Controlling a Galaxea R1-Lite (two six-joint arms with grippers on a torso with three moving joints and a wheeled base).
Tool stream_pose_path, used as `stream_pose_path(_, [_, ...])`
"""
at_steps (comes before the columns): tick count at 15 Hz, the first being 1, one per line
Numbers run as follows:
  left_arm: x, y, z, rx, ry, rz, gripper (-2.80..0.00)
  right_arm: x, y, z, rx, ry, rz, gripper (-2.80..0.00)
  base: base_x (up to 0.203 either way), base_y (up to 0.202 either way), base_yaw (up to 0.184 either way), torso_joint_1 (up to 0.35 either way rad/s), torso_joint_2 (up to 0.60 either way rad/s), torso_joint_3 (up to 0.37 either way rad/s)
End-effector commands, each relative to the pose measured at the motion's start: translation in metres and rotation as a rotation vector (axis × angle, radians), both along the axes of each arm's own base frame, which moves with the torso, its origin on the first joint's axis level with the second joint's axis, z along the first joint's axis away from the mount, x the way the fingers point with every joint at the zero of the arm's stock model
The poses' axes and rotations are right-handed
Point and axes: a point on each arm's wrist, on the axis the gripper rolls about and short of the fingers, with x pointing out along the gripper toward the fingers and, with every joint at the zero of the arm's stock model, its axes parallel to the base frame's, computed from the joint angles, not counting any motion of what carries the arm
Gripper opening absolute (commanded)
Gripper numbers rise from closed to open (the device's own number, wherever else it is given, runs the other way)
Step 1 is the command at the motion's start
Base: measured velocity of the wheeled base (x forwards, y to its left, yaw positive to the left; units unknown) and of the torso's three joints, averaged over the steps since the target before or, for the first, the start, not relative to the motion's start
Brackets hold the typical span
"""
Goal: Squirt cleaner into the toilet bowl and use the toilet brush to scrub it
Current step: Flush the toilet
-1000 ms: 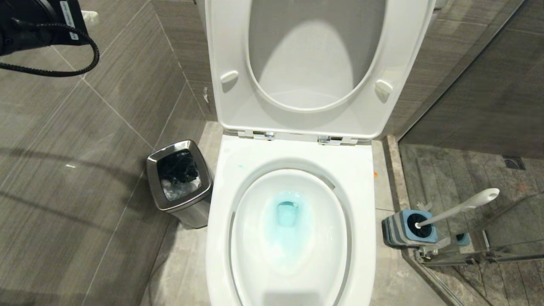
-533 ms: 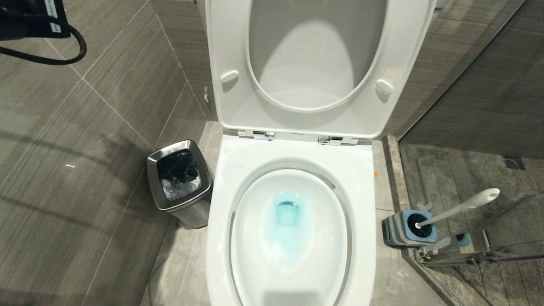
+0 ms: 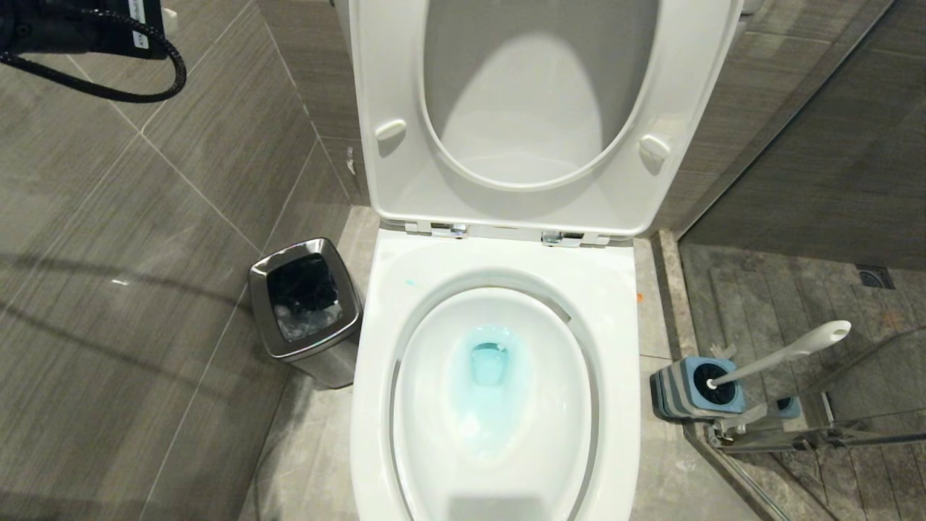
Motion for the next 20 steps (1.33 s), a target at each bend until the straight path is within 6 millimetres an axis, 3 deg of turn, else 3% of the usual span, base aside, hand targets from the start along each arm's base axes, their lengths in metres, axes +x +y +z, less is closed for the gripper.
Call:
stream_pose_path(1, [-0.006, -0.009, 0.004, -0.029, -0.034, -0.199, -2.80, 0.000, 0.000, 0.000, 0.000, 0.002, 0.000, -2.80, 0.000, 0.000, 0.000, 0.000, 0.00, 0.000])
stream_pose_path(4, [0.003, -0.018, 0.014, -0.071, -0.205, -0.231, -2.80, 0.000, 0.000, 0.000, 0.000, 0.001, 0.000, -2.80, 0.000, 0.000, 0.000, 0.000, 0.00, 0.000])
stream_pose_path(10, [0.054, -0.040, -0.005, -0.104, -0.319, -0.255, -2.80, 0.000, 0.000, 0.000, 0.000, 0.002, 0.000, -2.80, 0.000, 0.000, 0.000, 0.000, 0.00, 0.000])
stream_pose_path(14, [0.070, -0.046, -0.012, -0.099, -0.388, -0.179, -2.80, 0.000, 0.000, 0.000, 0.000, 0.002, 0.000, -2.80, 0.000, 0.000, 0.000, 0.000, 0.00, 0.000])
stream_pose_path(20, [0.084, -0.057, -0.006, -0.194, -0.497, -0.212, -2.80, 0.000, 0.000, 0.000, 0.000, 0.002, 0.000, -2.80, 0.000, 0.000, 0.000, 0.000, 0.00, 0.000])
